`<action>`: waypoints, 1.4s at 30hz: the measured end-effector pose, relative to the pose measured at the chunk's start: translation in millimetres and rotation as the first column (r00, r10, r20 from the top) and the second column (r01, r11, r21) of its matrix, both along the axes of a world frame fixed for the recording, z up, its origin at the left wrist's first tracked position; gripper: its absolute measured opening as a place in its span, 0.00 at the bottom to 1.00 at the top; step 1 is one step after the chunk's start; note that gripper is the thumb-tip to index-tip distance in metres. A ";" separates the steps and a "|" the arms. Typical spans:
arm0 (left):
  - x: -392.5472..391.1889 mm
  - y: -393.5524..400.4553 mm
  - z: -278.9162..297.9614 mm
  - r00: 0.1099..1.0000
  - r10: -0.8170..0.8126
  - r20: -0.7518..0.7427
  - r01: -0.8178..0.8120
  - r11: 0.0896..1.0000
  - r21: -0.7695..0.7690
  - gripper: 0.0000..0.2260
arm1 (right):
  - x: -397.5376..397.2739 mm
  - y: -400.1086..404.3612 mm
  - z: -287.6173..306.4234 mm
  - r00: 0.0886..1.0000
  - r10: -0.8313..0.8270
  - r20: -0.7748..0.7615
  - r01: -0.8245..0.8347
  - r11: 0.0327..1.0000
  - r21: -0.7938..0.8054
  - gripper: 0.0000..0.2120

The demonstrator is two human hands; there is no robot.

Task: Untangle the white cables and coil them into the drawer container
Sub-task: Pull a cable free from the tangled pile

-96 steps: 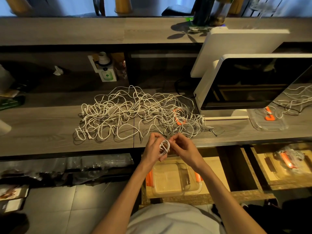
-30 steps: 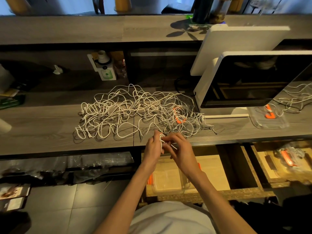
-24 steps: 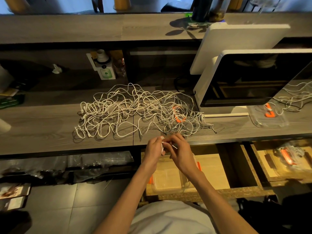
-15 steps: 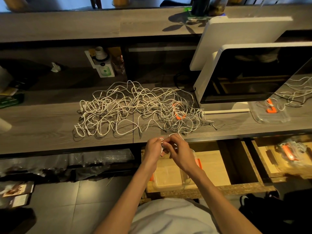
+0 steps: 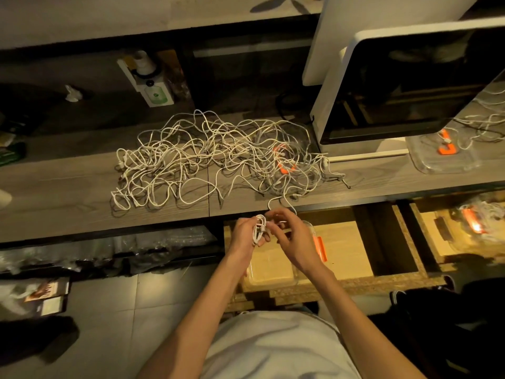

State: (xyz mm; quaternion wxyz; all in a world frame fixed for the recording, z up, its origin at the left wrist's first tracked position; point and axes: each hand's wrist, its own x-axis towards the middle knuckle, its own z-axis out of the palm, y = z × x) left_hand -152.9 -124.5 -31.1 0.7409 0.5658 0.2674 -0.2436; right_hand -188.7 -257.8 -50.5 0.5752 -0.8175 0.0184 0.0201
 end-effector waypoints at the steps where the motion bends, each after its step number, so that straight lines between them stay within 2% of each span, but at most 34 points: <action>1: -1.2 -0.4 -3.7 1.000 -0.011 -0.010 0.011 1.000 -0.006 0.11 | -1.1 -3.1 -4.6 0.999 -0.023 -0.044 0.025 0.999 0.039 0.08; 5: -12.3 -8.1 -21.8 0.993 -0.111 -0.044 0.112 0.994 0.021 0.12 | -10.3 -14.2 -25.6 0.977 -0.024 -0.212 0.057 0.987 0.151 0.11; 7: -17.7 -12.5 -37.5 0.990 -0.110 -0.089 0.115 0.992 0.054 0.09 | -15.5 -19.5 -40.0 0.953 -0.019 -0.301 0.083 0.976 0.202 0.09; 9: -23.1 -13.1 -49.6 0.980 -0.133 -0.151 0.143 0.988 0.058 0.13 | -20.2 -23.5 -57.4 0.913 -0.048 -0.404 0.162 0.954 0.252 0.05; 13: -34.0 -15.6 -76.3 0.961 -0.101 -0.257 0.149 0.974 0.173 0.10 | -21.6 -34.0 -103.0 0.787 -0.097 -0.609 0.248 0.954 0.169 0.04; 15: -37.3 -20.2 -90.5 0.947 -0.131 -0.292 0.209 0.945 0.251 0.11 | -21.5 -39.4 -125.1 0.724 -0.087 -0.685 0.229 0.966 0.118 0.03; 19: -39.8 -27.2 -111.8 0.906 -0.250 -0.341 0.379 0.840 0.390 0.11 | -21.2 -45.1 -159.0 0.645 -0.068 -0.761 0.138 0.990 0.029 0.08; 22: -40.2 -27.6 -115.6 0.888 -0.290 -0.357 0.436 0.777 0.453 0.10 | -19.6 -46.1 -152.3 0.619 -0.012 -0.786 -0.057 0.997 -0.059 0.15; 24: -39.4 -23.4 -114.7 0.868 -0.339 -0.364 0.488 0.721 0.492 0.11 | -17.8 -48.8 -140.3 0.636 0.038 -0.771 -0.248 0.956 -0.157 0.20; 27: -29.9 -15.1 -105.4 0.885 -0.356 -0.300 0.465 0.656 0.594 0.09 | -7.3 -55.4 -126.3 0.695 0.097 -0.712 -0.324 0.927 -0.189 0.18; 30: -12.1 -3.1 -83.3 0.943 -0.320 -0.090 0.252 0.514 0.820 0.02 | 13.5 -56.0 -101.9 0.744 0.199 -0.638 -0.365 0.920 -0.139 0.10; 33: 12.6 13.1 -62.3 0.949 -0.294 0.115 -0.001 0.360 0.933 0.09 | 41.4 -51.1 -67.1 0.863 0.213 -0.457 -0.292 0.950 -0.109 0.04; 35: 33.9 24.2 -50.5 0.910 -0.395 0.124 -0.035 0.224 0.974 0.17 | 63.7 -47.6 -45.7 0.939 0.191 -0.285 -0.238 0.961 -0.141 0.01; 36: 44.5 27.7 -44.6 0.887 -0.450 0.101 -0.015 0.190 0.982 0.22 | 75.5 -46.6 -36.8 0.964 0.180 -0.196 -0.217 0.959 -0.183 0.03; 38: 61.6 31.9 -37.1 0.859 -0.507 0.066 0.042 0.199 0.979 0.27 | 97.1 -46.7 -26.3 0.984 0.169 -0.062 -0.180 0.931 -0.318 0.14; 39: 67.0 33.6 -36.0 0.850 -0.523 0.055 0.065 0.210 0.976 0.25 | 106.1 -47.7 -23.4 0.984 0.173 -0.036 -0.173 0.902 -0.395 0.19; 40: 71.6 36.2 -36.3 0.840 -0.541 0.049 0.079 0.211 0.974 0.20 | 114.0 -49.0 -21.7 0.983 0.178 -0.043 -0.178 0.867 -0.466 0.22; 42: 80.8 40.9 -34.3 0.827 -0.557 0.079 0.078 0.252 0.965 0.08 | 125.9 -53.6 -19.8 0.979 0.175 -0.101 -0.201 0.797 -0.570 0.21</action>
